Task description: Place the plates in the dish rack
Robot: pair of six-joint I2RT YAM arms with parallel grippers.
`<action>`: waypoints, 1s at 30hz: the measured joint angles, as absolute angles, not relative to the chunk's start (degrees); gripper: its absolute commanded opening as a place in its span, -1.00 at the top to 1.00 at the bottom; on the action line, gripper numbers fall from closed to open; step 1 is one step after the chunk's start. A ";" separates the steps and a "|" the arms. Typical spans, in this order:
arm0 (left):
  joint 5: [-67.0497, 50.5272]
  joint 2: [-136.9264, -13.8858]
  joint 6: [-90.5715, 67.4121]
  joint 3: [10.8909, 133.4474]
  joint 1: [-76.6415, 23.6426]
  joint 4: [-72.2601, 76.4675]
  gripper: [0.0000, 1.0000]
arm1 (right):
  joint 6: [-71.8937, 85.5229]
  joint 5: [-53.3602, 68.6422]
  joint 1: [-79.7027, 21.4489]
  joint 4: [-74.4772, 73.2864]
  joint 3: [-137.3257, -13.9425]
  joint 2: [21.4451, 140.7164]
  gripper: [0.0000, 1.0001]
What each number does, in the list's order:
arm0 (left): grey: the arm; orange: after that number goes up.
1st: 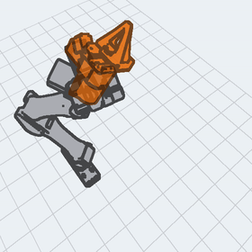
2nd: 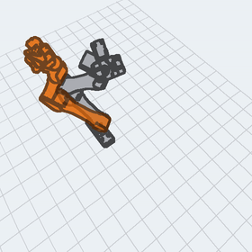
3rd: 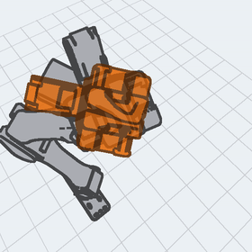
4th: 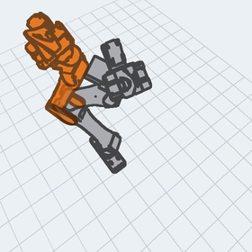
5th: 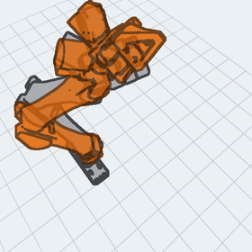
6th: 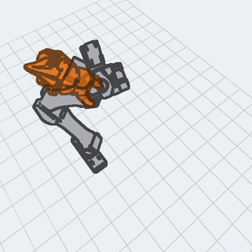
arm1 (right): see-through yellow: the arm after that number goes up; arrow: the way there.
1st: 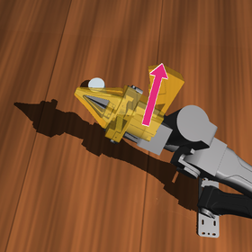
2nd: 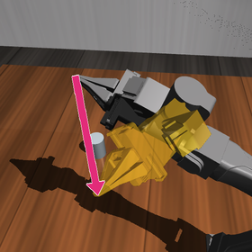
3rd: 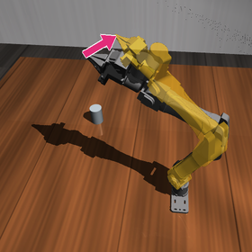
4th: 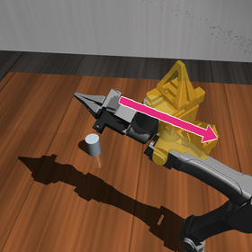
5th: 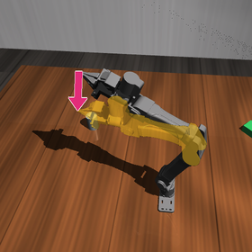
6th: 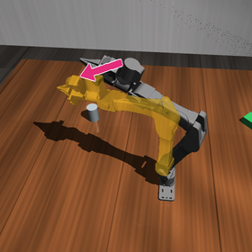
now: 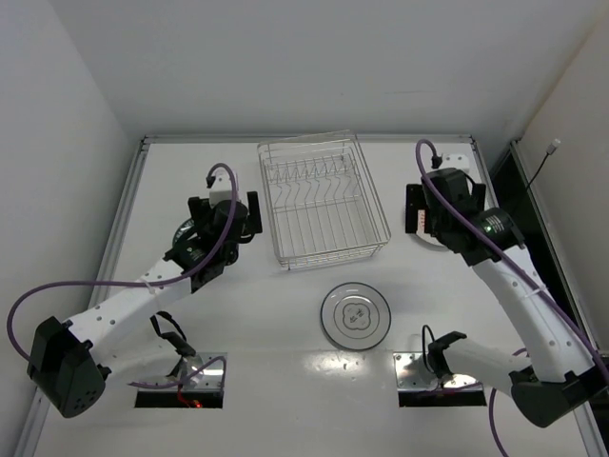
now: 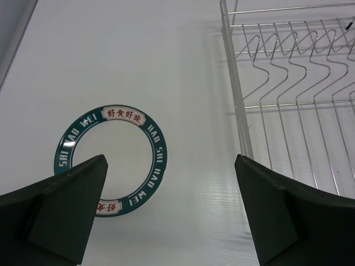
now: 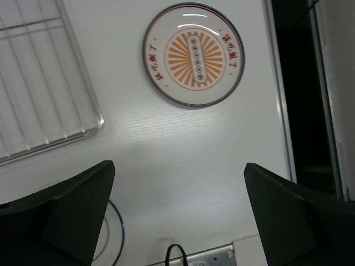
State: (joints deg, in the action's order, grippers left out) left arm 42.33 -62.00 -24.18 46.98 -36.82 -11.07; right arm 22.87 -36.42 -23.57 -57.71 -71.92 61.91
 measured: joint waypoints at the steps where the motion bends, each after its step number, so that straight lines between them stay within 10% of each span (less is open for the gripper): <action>1: 42.09 -62.04 -24.16 47.05 -36.82 -11.03 -0.99 | 22.81 -34.92 -23.35 -56.73 -71.96 61.89 -1.00; 17: 41.63 -59.35 -24.21 47.20 -36.82 -11.51 -0.99 | 28.38 -3.62 17.72 -41.23 -66.08 71.40 -1.00; 30: 43.92 -58.00 -24.21 47.53 -36.82 -14.59 -0.99 | 38.30 24.95 37.30 -29.21 -58.13 93.30 -0.61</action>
State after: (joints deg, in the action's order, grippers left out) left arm 43.92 -58.00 -24.21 47.53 -36.82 -14.59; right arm 38.30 24.95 37.30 -29.21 -58.13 93.30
